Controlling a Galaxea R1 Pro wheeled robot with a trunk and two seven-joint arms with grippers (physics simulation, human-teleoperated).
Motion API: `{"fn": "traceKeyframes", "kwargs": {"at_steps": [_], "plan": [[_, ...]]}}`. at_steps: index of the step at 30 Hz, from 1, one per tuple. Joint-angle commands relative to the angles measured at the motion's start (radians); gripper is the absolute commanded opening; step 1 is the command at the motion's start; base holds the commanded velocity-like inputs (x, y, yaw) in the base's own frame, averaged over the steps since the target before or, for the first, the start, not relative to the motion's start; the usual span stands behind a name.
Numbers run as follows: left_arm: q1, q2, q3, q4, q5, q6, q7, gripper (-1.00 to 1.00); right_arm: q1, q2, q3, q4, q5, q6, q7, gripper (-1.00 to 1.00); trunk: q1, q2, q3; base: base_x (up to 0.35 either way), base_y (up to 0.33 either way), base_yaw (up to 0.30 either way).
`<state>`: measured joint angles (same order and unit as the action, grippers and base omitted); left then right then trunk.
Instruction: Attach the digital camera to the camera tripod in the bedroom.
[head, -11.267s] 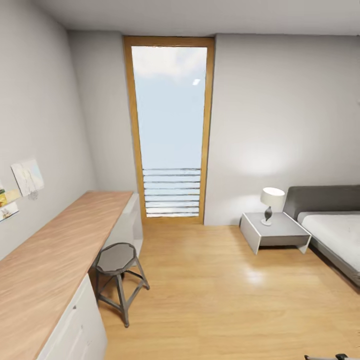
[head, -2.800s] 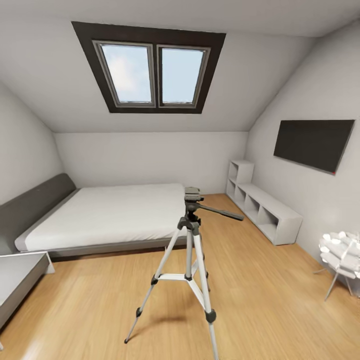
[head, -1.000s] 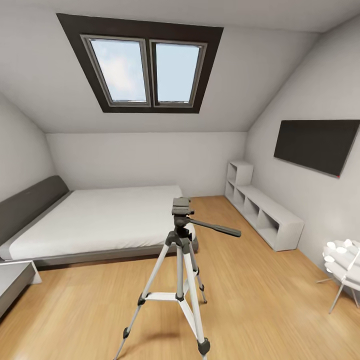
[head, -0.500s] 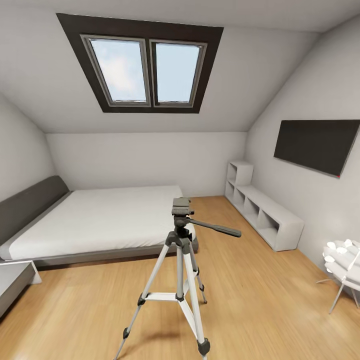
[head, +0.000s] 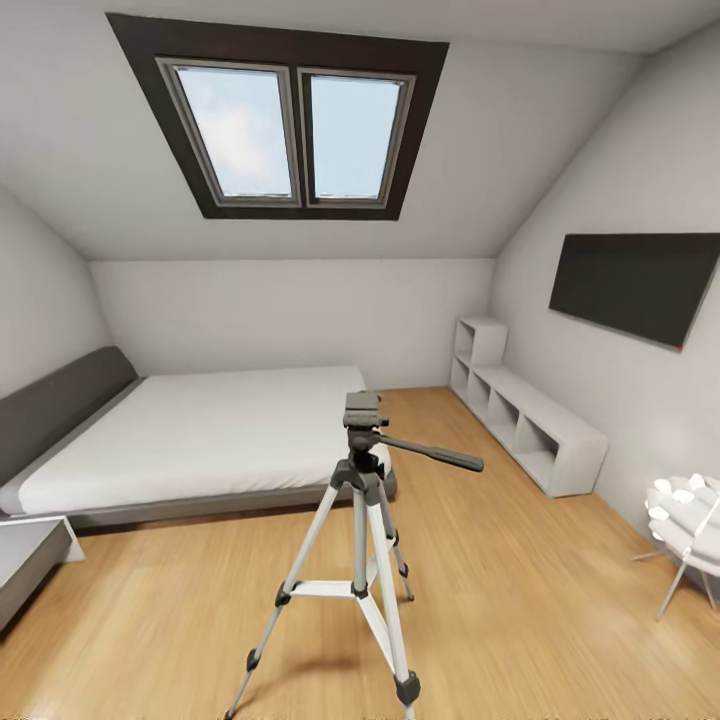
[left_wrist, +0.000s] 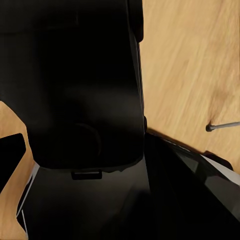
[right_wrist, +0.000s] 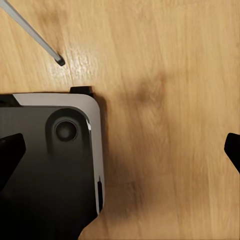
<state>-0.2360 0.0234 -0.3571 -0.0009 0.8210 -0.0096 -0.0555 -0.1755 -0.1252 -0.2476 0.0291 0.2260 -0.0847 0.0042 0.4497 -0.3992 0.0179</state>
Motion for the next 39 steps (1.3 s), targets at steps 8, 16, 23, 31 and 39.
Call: {"fn": "traceKeyframes", "kwargs": {"at_steps": [8,16,23,31,39], "plan": [[0.0,0.0,-0.008,0.001,0.007,-0.001,-0.004,-1.0,-0.001,-0.001,-0.009,0.003,0.009,-0.006,0.0,1.0,0.0,-0.001,-0.013,0.0,0.0,0.0],[0.0,0.0,-0.008,0.001,0.007,-0.001,-0.004,-1.0,-0.001,-0.001,-0.009,0.003,0.009,-0.006,0.0,1.0,0.0,-0.001,-0.026,0.0,0.0,0.0],[0.0,0.0,-0.008,0.001,0.007,-0.001,-0.004,-1.0,-0.001,-0.002,-0.009,0.003,0.009,-0.006,0.0,1.0,0.0,-0.001,-0.037,-0.001,0.0,0.0],[0.0,0.0,-0.008,0.001,0.007,-0.001,-0.004,-1.0,-0.001,-0.001,-0.009,0.003,0.009,-0.006,0.0,1.0,0.0,-0.001,-0.05,-0.157,0.0,0.0],[0.0,0.0,-0.008,0.001,0.007,-0.001,-0.004,-1.0,-0.001,-0.001,-0.009,0.003,0.009,-0.006,0.0,1.0,0.0,-0.001,-0.063,-0.026,0.0,0.0]]}}
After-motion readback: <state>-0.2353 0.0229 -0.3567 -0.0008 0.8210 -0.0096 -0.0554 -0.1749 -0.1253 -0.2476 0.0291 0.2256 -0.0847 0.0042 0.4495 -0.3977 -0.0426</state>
